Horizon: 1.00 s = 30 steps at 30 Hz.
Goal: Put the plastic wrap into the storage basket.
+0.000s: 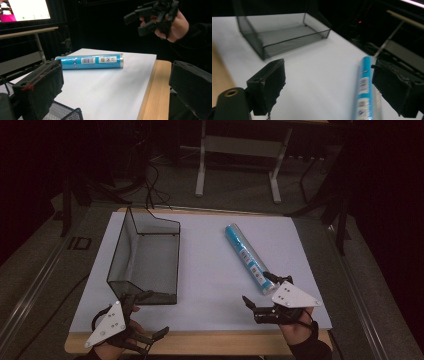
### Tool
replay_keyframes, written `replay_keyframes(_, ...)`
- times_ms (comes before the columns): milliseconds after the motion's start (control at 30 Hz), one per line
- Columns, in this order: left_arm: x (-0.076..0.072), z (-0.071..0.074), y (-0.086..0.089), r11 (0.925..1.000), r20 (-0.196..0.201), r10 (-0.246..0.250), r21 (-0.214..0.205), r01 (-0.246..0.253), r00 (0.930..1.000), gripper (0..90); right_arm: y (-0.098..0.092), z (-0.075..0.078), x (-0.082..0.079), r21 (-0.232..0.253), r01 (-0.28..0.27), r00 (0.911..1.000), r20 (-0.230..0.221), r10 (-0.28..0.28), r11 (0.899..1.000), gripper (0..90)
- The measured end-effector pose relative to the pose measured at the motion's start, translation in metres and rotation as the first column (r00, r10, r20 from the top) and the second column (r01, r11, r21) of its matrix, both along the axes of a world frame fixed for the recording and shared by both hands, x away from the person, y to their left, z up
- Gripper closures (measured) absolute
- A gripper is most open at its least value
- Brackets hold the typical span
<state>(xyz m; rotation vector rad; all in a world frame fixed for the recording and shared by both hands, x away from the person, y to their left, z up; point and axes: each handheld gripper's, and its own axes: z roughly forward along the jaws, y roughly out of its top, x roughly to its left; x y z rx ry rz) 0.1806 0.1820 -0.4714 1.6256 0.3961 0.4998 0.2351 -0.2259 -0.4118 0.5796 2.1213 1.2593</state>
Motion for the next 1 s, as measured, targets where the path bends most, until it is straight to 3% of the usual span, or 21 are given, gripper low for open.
replay_keyframes(133,0.000,0.000,-0.001,1.0000,0.001,-0.003,0.005,0.003,1.0000,0.1,0.000,0.011,0.011,-0.008,0.004,0.9997,-0.025,-0.004,1.000,11.6)
replay_keyframes(200,0.000,0.000,-0.001,1.0000,0.003,-0.002,0.009,0.002,1.0000,0.1,0.002,0.014,0.015,-0.013,0.029,0.9995,-0.010,-0.029,0.999,11.6)
replay_keyframes(533,0.000,-0.001,-0.001,0.9999,0.001,-0.005,0.010,0.005,1.0000,0.1,0.004,0.025,0.046,-0.011,0.068,0.9975,-0.022,-0.068,0.998,11.0)
replay_keyframes(1000,-0.001,-0.001,-0.002,0.9998,0.007,-0.010,0.018,0.010,0.9999,0.1,0.006,0.022,0.092,-0.040,0.096,0.9877,-0.120,-0.100,0.995,9.0)
